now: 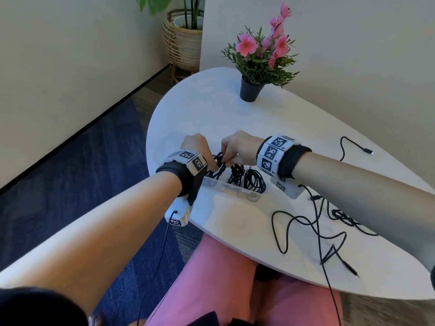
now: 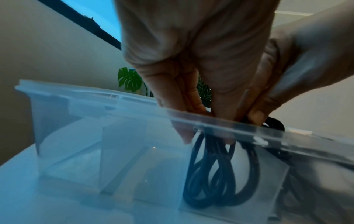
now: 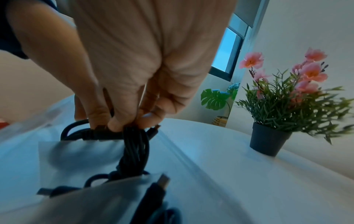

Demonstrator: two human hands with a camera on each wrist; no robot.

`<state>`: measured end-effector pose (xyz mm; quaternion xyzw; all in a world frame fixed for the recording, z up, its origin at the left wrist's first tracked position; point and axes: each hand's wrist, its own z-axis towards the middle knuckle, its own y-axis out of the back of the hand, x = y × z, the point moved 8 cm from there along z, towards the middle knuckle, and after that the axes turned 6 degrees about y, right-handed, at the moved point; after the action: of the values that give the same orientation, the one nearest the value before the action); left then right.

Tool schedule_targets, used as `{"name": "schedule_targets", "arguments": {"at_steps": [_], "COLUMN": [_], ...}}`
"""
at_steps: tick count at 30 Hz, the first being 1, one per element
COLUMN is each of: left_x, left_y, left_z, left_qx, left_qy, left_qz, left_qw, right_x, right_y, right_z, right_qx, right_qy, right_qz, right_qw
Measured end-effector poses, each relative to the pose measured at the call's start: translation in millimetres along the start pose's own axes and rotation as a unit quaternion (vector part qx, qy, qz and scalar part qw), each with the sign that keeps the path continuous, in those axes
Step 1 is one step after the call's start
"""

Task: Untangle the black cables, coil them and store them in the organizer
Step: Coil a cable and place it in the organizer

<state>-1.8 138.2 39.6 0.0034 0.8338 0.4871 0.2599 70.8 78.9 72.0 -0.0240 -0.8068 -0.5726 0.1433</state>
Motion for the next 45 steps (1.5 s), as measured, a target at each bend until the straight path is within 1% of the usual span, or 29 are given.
{"name": "schedule_targets", "arguments": {"at_steps": [3, 4, 8, 11, 14, 18, 22, 24, 26, 28, 30, 32, 35, 37, 40, 42, 45], "left_x": [0.1, 0.3, 0.4, 2.2, 2.0, 6.8, 6.4, 6.0, 6.6, 5.6, 4.5, 2.4, 1.0, -1.0, -11.9, -18.2, -18.6], "left_y": [-1.1, -0.8, -2.1, -1.7, -0.1, -1.5, -2.0, -2.3, -2.2, -1.4, -1.8, -2.5, -1.5, -0.6, 1.9, 3.1, -0.6], "left_z": [0.5, 0.5, 0.0, -0.2, -2.4, -1.9, -2.1, -2.2, -2.2, -2.9, -3.6, -5.3, -7.5, -11.4, -18.5, -23.1, -27.0], "left_qx": [0.007, 0.007, 0.016, 0.020, 0.023, 0.043, 0.035, 0.028, 0.025, 0.022, 0.019, 0.014, 0.002, -0.005, -0.015, -0.017, -0.008], "left_qy": [0.001, 0.002, -0.002, -0.004, -0.005, -0.011, -0.028, -0.033, -0.037, -0.042, -0.047, -0.054, -0.059, -0.065, -0.100, -0.125, -0.135], "left_qz": [-0.003, -0.003, -0.008, -0.016, -0.024, -0.029, -0.030, -0.033, -0.032, -0.023, -0.010, 0.003, 0.019, 0.023, 0.059, 0.089, 0.136], "left_qw": [1.000, 1.000, 1.000, 1.000, 0.999, 0.999, 0.999, 0.999, 0.999, 0.999, 0.999, 0.998, 0.998, 0.998, 0.993, 0.988, 0.981], "right_x": [-10.9, -13.8, -21.7, -25.6, -22.1, -13.0, 9.6, 17.7, 16.6, 14.7, 12.6, 12.3, 7.5, 7.8, 12.4, 13.5, 10.2], "right_y": [5.2, 5.1, 3.4, 1.9, -0.6, -0.7, 0.0, -4.0, -11.2, -19.7, -18.9, -15.6, -23.0, -29.5, -25.6, -22.9, -24.1], "right_z": [0.6, 1.8, 0.5, 0.4, 5.3, 4.4, 8.5, 13.2, 16.7, 17.6, 17.5, 13.2, 1.4, -9.7, -16.3, -16.2, -21.8], "right_qx": [-0.073, -0.084, -0.078, -0.050, -0.021, -0.023, 0.022, 0.065, 0.085, 0.091, 0.077, 0.066, 0.080, 0.079, 0.044, 0.027, 0.004], "right_qy": [-0.049, -0.067, -0.095, -0.093, -0.070, -0.015, 0.046, 0.047, 0.028, -0.005, -0.046, -0.071, -0.086, -0.116, -0.161, -0.176, -0.198], "right_qz": [0.096, 0.118, 0.167, 0.177, 0.168, 0.144, 0.035, -0.051, -0.111, -0.141, -0.171, -0.184, -0.127, -0.087, -0.073, -0.058, -0.035], "right_qw": [0.992, 0.987, 0.978, 0.978, 0.983, 0.989, 0.998, 0.995, 0.990, 0.986, 0.981, 0.978, 0.985, 0.986, 0.983, 0.982, 0.980]}}
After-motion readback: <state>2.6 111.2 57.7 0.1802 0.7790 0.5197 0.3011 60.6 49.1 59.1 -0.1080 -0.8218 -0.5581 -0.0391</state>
